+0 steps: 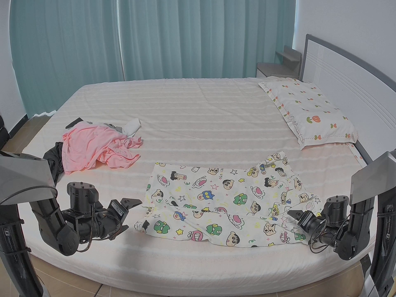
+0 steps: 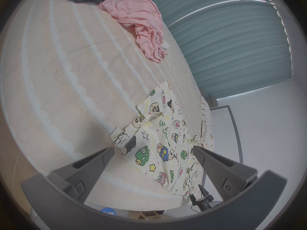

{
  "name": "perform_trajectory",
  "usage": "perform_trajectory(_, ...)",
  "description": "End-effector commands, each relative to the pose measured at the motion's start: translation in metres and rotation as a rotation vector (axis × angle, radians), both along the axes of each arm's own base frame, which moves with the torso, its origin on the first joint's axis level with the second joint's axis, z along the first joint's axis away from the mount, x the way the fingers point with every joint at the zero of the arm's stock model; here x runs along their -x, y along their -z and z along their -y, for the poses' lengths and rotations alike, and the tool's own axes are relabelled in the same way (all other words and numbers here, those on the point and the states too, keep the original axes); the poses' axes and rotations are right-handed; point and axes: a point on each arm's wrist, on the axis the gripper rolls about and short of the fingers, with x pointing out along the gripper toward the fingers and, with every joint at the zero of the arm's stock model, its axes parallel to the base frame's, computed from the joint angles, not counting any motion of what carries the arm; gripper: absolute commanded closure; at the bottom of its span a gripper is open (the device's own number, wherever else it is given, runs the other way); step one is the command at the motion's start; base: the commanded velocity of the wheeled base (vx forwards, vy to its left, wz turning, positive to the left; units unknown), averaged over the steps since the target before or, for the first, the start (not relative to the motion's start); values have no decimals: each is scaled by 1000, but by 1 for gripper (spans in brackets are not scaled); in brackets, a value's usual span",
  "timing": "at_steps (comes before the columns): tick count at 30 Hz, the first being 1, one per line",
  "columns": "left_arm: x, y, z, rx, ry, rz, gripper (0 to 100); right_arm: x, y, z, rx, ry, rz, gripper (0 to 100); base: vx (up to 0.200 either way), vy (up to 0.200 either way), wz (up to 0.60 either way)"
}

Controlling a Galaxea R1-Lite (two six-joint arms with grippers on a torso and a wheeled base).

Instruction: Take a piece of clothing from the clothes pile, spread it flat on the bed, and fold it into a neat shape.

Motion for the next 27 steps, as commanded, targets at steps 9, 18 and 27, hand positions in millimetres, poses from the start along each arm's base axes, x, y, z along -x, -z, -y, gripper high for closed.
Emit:
perform_trajectory(9, 0, 2, 0, -2, -1, -4, 0, 3, 3, 1, 9, 11, -21, 100, 0, 0, 0)
perform_trajectory(18, 0, 2, 0, -2, -1, -7, 0, 9, 3, 1, 22, 16, -36, 100, 0, 0, 0)
perform_trajectory(27, -1, 2, 0, -2, -1, -4, 0, 22, -22, -12, 53, 8, 53, 100, 0, 0, 0)
